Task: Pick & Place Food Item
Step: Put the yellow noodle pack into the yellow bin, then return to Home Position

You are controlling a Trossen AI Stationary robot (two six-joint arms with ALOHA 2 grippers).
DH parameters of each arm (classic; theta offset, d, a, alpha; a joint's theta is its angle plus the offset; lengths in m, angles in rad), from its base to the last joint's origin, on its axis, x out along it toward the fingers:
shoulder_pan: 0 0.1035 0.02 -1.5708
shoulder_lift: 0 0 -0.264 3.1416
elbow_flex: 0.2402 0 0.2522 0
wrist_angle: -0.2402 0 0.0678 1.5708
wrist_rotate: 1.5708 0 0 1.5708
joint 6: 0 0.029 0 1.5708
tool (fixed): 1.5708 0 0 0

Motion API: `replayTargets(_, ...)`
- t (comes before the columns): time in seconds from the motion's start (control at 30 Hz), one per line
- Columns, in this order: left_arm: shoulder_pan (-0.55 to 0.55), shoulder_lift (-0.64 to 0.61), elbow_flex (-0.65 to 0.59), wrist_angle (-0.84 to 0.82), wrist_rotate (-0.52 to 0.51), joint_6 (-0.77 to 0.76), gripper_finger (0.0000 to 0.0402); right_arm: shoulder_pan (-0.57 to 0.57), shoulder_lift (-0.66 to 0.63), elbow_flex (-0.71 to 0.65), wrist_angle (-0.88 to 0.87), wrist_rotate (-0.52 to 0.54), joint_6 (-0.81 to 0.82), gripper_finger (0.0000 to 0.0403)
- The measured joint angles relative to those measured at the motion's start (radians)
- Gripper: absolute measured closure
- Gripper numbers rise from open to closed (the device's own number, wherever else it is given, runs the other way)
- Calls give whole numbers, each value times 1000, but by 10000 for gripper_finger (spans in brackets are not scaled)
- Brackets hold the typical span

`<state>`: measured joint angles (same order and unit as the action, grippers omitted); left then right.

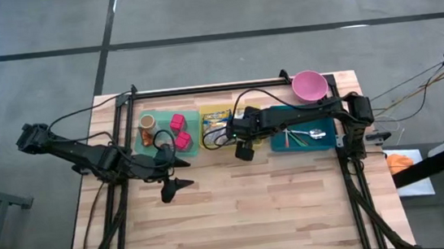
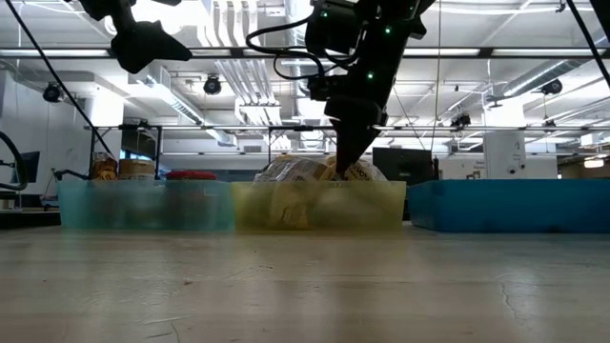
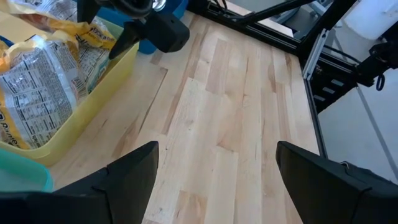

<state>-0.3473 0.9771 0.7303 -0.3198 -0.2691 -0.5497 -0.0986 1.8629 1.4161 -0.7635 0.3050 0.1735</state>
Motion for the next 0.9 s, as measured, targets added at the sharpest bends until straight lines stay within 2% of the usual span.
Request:
replayTargets(0.2, 0, 0, 0, 0, 0, 0, 69, 0, -3, -1, 0, 0, 3, 92)
replayTargets(0.43, 0, 0, 0, 0, 0, 0, 69, 1, -14, -1, -4, 0, 3, 58)
replayTargets(0.9, 0, -1, 0, 0, 0, 1, 69, 13, -83, -1, -12, 10, 33, 51)
